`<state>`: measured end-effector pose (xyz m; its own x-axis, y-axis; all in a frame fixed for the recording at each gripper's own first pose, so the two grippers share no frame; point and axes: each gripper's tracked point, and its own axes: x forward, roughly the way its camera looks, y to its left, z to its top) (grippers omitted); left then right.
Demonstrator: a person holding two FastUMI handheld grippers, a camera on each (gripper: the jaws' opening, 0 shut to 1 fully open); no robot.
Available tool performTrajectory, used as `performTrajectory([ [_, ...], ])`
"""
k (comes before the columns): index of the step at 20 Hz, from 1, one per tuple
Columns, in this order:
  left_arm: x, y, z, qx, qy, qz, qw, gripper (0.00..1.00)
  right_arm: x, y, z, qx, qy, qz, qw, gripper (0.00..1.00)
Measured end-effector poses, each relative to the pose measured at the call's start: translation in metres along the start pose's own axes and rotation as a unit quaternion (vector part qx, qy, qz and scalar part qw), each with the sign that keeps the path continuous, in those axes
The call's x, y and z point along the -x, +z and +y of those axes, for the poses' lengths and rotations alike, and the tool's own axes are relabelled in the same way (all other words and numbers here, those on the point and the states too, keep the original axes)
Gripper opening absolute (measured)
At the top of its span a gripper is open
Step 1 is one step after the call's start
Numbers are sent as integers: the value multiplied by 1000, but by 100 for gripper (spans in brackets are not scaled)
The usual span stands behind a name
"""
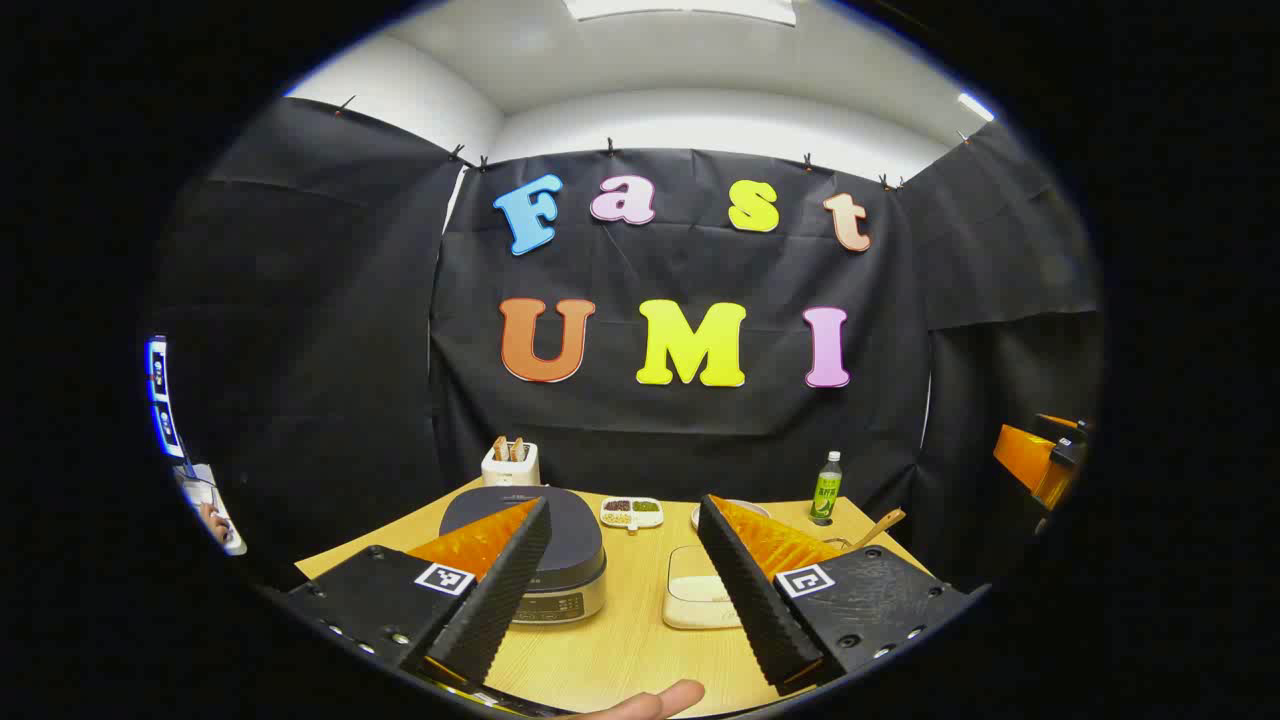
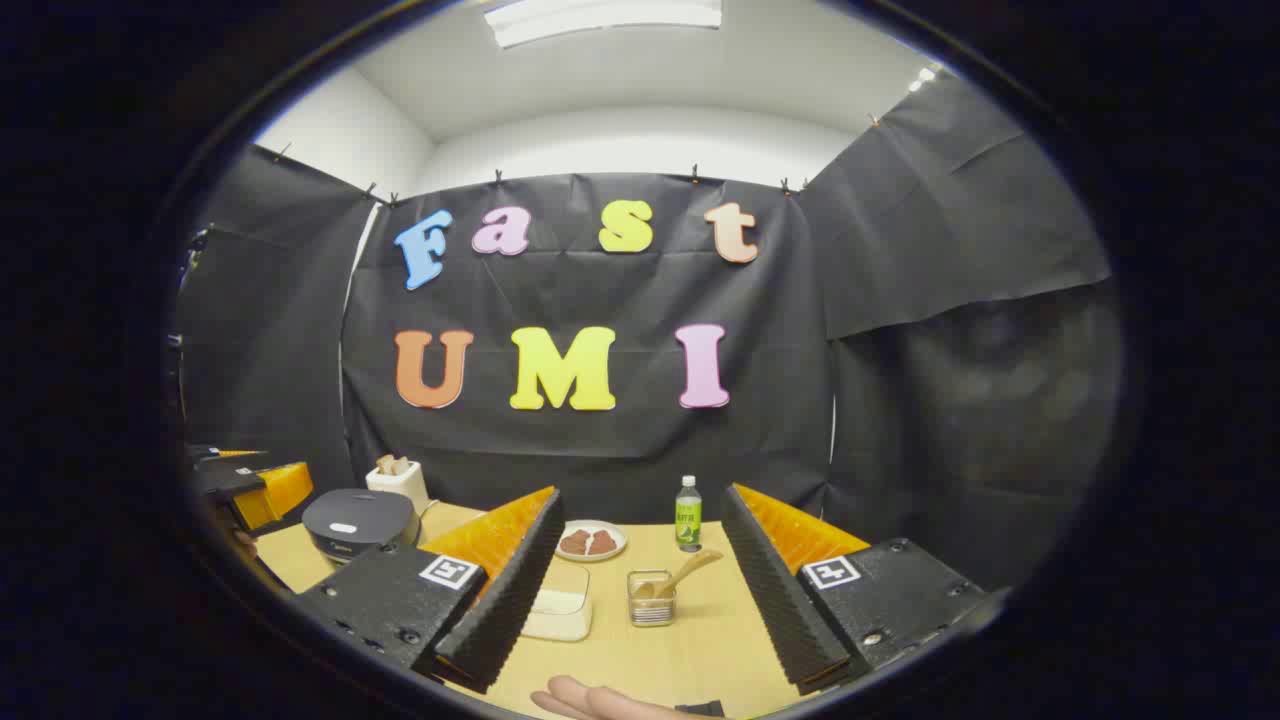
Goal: Close the left gripper, press the button to open the rice cooker; take a wooden spoon from the chopstick holder with the right hand, scoop a spoonful of rice and pour it into the rice cooker, then put the wooden spoon back into the chopstick holder.
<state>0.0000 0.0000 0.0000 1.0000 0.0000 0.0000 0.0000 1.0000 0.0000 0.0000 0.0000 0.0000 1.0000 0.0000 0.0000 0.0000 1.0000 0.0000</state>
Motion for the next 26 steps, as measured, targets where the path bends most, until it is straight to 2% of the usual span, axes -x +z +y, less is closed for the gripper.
performTrajectory([
  [12, -4, -7, 11, -10, -9, 1, 1000, 94, -8, -13, -22, -15, -2, 7, 1000, 100],
  [22, -23, -3, 36, -5, 10, -7, 1000, 94, -17, -29, -53, -25, -6, 0, 1000, 100],
  [26, -46, -16, 60, -14, 42, 12, 999, 94, -23, -39, -71, -20, -16, -2, 1000, 100],
])
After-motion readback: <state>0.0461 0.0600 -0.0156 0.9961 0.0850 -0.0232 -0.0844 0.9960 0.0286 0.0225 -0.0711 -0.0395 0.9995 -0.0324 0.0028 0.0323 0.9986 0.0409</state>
